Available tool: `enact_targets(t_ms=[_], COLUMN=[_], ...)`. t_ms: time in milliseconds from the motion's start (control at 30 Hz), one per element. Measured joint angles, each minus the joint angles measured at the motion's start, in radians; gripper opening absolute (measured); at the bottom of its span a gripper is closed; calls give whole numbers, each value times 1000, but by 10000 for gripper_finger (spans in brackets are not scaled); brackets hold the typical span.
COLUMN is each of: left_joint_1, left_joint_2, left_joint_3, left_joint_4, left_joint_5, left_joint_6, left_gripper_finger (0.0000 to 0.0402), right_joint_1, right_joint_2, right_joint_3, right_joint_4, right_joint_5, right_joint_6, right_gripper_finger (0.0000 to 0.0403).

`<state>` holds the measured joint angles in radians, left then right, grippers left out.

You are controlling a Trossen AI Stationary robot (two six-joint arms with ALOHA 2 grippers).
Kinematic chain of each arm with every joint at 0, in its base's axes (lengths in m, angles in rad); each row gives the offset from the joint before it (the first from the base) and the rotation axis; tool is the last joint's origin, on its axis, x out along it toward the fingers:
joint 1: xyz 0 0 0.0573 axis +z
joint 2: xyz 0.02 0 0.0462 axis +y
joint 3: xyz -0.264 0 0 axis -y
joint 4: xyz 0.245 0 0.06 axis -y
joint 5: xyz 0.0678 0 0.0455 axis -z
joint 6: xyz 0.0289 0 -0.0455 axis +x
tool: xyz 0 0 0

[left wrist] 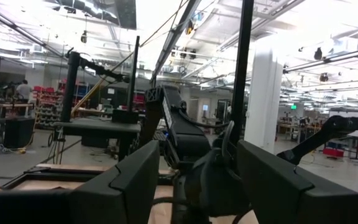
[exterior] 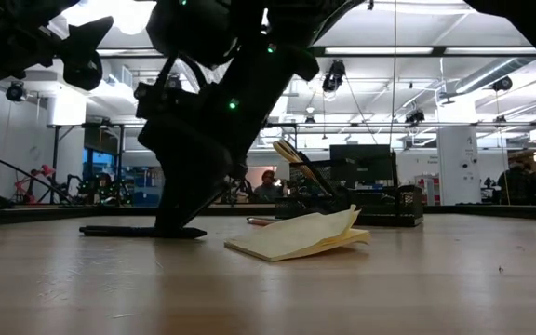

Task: Pick and place office supplies into organizer
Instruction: Put the bottom black pen into the black desk organizer

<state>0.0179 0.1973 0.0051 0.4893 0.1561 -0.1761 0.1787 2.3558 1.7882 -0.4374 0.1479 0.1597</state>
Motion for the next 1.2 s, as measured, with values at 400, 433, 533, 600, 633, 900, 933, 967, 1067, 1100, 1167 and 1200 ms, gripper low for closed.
enact_targets(t_ms=[400, 433, 533, 600, 633, 900, 933, 967, 1067, 1100, 1167, 1200], left_joint_1=[0, 0, 0, 0, 0, 0, 0, 0, 0, 0, 0, 0], left_joint_2=[-1, -1, -2, -1, -2, -2, -2, -1, -1, -2, -1, -1], left_joint_3=[0, 0, 0, 0, 0, 0, 0, 0, 0, 0, 0, 0], left_joint_4=[0, 0, 0, 0, 0, -1, 0, 0, 0, 0, 0, 0], left_joint_5=[0, 0, 0, 0, 0, 0, 0, 0, 0, 0, 0, 0], left_joint_6=[0, 0, 0, 0, 0, 0, 0, 0, 0, 0, 0, 0], left_gripper_finger=[201, 201, 201, 201, 201, 201, 201, 201, 201, 201, 201, 201], right_joint_1=[0, 0, 0, -1, -3, -11, -14, -17, -23, -26, -37, -41], right_joint_2=[-2, 1, 7, 16, 19, 19, 15, 7, -20, -31, -53, -72], right_joint_3=[-27, -27, -25, -25, -24, -25, -24, -23, -29, -31, -32, -32], right_joint_4=[-14, -21, -35, -43, -43, -50, -55, -57, -77, -88, -97, -102], right_joint_5=[48, 41, 31, 9, -16, -59, -59, -53, 15, 44, 102, 136], right_joint_6=[22, 22, 18, 4, -6, -28, -12, 4, 41, 63, 116, 155], right_gripper_finger=[106, 100, 75, 57, 49, 31, 31, 31, 30, 30, 29, 29])
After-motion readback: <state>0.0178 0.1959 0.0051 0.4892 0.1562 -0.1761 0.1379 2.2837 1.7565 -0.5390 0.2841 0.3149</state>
